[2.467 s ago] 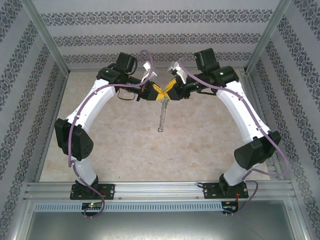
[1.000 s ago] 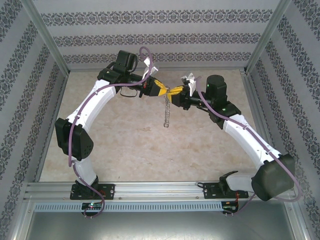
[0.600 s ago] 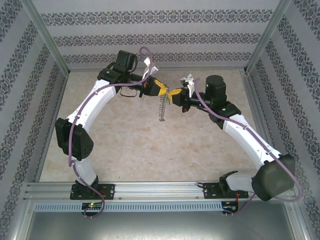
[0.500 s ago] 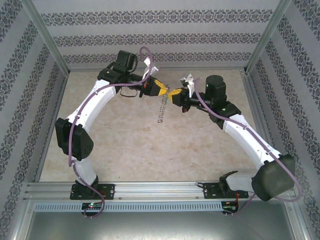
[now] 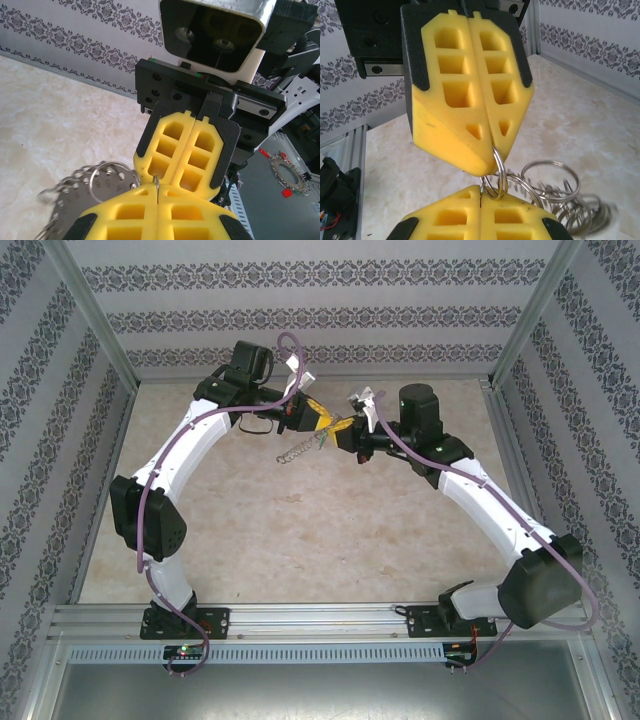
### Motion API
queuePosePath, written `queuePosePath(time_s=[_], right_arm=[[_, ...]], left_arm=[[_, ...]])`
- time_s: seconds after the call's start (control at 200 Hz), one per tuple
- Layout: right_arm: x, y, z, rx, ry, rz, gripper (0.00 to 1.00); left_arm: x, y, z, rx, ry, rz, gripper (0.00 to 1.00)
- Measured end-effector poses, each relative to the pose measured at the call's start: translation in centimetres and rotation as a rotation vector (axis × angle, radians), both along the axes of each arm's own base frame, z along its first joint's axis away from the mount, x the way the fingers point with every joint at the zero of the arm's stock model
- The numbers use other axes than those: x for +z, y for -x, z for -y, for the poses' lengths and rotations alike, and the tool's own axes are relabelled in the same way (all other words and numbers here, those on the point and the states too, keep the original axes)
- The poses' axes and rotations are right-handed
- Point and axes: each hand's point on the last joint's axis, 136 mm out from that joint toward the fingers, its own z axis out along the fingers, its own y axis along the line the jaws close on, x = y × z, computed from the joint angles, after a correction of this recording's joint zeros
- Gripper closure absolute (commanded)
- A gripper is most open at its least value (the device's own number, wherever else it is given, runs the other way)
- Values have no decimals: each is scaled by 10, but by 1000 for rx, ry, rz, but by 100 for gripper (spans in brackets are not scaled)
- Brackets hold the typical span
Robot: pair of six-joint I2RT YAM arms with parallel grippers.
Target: Put the keys on the keyring
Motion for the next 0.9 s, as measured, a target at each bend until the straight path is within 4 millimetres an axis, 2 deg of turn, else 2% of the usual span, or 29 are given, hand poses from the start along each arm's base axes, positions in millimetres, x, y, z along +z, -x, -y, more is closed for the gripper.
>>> queuePosePath(time_s=[0.06, 0.185, 0.265, 0.35, 0.54, 0.629, 0.764, 0.899], right_arm=[[-2, -1, -1, 1, 5, -9, 92], [-3, 4, -3, 23, 5, -26, 64], [0, 8, -4, 38, -7, -38, 55], [7, 12, 3, 36, -25, -33, 54], [43, 14, 45, -69, -101, 41, 54], [55, 14, 55, -104, -133, 67, 56], [49, 6, 54, -134, -163, 31, 65], [33, -9, 51, -180, -174, -40, 67]], left_arm=[[-1, -1, -1, 3, 0, -1, 100], [-3, -2, 0, 5, 0, 4, 100], [-2, -4, 0, 6, 5, 16, 100], [0, -3, 2, -1, 12, 24, 100], [1, 0, 6, -12, 16, 27, 100], [1, -1, 6, -12, 18, 30, 100], [0, -1, 6, -11, 17, 26, 100], [0, -1, 6, -10, 18, 27, 100]])
